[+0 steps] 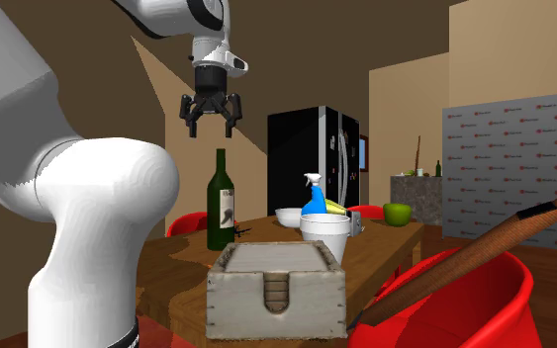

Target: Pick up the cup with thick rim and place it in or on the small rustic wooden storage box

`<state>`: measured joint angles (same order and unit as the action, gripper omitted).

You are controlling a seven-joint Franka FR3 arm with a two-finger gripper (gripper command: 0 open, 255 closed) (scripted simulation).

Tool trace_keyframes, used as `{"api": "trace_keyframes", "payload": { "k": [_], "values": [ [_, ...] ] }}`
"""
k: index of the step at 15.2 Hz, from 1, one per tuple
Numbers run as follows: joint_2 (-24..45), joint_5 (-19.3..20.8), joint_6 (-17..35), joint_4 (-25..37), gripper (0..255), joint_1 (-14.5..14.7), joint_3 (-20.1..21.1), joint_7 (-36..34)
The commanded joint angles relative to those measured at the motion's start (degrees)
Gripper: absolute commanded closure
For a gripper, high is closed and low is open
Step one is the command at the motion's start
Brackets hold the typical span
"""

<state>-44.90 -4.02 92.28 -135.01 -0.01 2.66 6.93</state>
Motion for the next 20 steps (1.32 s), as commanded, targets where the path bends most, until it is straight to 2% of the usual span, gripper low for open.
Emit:
{"api": "trace_keyframes", "payload": {
  "k": [1, 11, 20],
  "values": [
    [0.0, 0.0, 0.0, 0.0, 0, 0.0, 0.0, 0.0],
    [7.3, 6.9, 16.1, -8.3, 0, -4.4, -6.1, 7.0],
    [20.1, 12.0, 31.6, -9.7, 0, -8.4, -12.0, 12.3]
  ]
}}
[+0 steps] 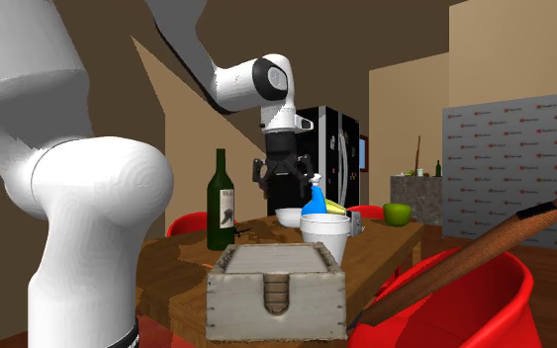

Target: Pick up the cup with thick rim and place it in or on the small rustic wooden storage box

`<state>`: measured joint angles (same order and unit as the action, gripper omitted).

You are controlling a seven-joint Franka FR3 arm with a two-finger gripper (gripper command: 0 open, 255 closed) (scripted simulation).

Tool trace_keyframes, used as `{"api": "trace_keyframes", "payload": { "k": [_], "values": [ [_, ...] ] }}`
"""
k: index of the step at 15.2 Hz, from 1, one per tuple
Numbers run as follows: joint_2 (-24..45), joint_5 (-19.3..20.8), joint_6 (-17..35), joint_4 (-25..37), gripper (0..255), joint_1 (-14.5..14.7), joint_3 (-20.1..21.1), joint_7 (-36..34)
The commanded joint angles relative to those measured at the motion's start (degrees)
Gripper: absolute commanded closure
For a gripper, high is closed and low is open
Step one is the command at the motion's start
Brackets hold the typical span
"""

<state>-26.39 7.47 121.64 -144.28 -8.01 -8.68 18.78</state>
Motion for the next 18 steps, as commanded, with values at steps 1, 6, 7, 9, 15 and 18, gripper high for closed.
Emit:
{"api": "trace_keyframes", "payload": {
  "k": [1, 6, 7, 9, 15, 18],
  "values": [
    [3.3, 1.0, 3.9, -0.2, 0, -0.8, -1.3, 1.0],
    [8.4, 1.7, 9.8, -0.6, 0, -1.6, -2.8, 2.2],
    [8.9, 1.7, 10.7, -1.0, 0, -1.6, -2.9, 2.2],
    [10.0, 1.7, 12.5, -1.6, 0, -1.6, -3.1, 2.3],
    [11.0, 1.7, 13.9, -2.1, 0, -1.7, -3.3, 2.3],
    [11.0, 1.7, 13.9, -2.1, 0, -1.7, -3.3, 2.3]
  ]
}}
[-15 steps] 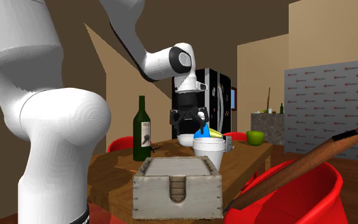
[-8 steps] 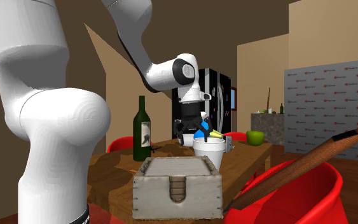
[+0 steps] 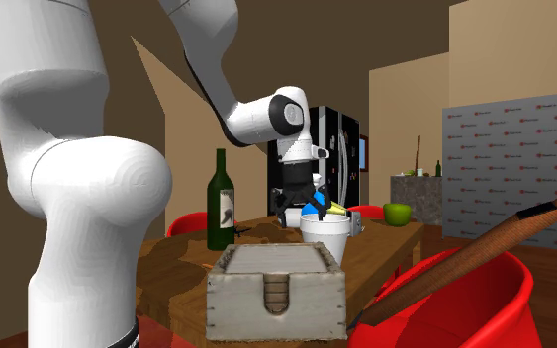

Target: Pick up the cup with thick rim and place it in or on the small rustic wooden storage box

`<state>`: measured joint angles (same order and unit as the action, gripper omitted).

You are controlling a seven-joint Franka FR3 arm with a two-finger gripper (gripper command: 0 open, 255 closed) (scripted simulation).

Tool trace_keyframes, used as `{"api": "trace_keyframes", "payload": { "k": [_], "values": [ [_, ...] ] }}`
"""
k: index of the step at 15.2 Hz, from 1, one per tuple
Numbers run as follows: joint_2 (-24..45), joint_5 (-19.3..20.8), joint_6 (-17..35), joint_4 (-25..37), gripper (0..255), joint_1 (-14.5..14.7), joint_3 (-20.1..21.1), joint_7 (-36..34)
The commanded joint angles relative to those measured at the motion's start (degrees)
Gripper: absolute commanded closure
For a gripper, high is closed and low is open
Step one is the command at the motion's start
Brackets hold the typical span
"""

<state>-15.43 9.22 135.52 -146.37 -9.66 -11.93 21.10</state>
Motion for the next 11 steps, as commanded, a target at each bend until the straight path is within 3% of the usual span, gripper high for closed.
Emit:
{"api": "trace_keyframes", "payload": {
  "k": [1, 2, 11],
  "values": [
    [0.0, 0.0, 0.0, 0.0, 0, 0.0, 0.0, 0.0],
    [0.0, 0.0, 0.0, 0.0, 255, 0.0, 0.0, 0.0],
    [0.0, 0.0, 0.0, 0.0, 255, 0.0, 0.0, 0.0]
  ]
}}
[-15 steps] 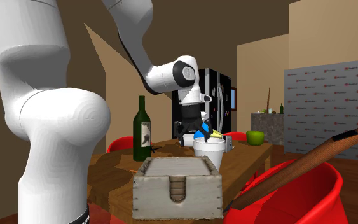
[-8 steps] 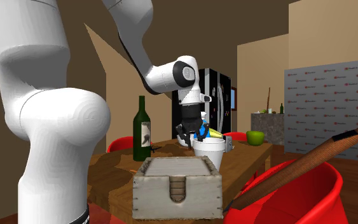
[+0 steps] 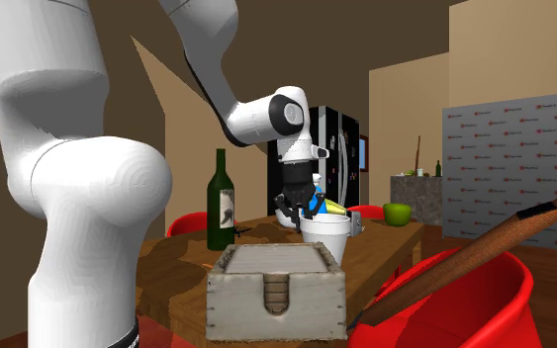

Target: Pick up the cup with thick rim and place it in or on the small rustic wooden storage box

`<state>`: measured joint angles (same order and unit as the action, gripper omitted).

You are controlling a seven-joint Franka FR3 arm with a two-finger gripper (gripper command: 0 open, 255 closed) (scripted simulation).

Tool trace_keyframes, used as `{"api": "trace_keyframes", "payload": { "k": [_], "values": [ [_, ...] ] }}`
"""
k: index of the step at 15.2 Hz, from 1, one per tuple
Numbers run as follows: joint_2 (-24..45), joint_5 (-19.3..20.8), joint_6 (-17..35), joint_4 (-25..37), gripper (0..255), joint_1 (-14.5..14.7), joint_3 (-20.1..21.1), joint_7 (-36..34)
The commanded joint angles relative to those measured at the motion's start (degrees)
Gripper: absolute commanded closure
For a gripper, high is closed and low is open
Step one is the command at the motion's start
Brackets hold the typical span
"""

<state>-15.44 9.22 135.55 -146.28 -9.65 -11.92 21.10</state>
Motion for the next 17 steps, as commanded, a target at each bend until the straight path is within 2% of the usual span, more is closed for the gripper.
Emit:
{"api": "trace_keyframes", "payload": {
  "k": [1, 17],
  "values": [
    [-0.5, 0.0, -0.9, 0.3, 255, 0.0, 0.0, 0.0],
    [-6.6, -0.5, -14.6, 7.9, 255, 0.2, 1.0, 0.6]
  ]
}}
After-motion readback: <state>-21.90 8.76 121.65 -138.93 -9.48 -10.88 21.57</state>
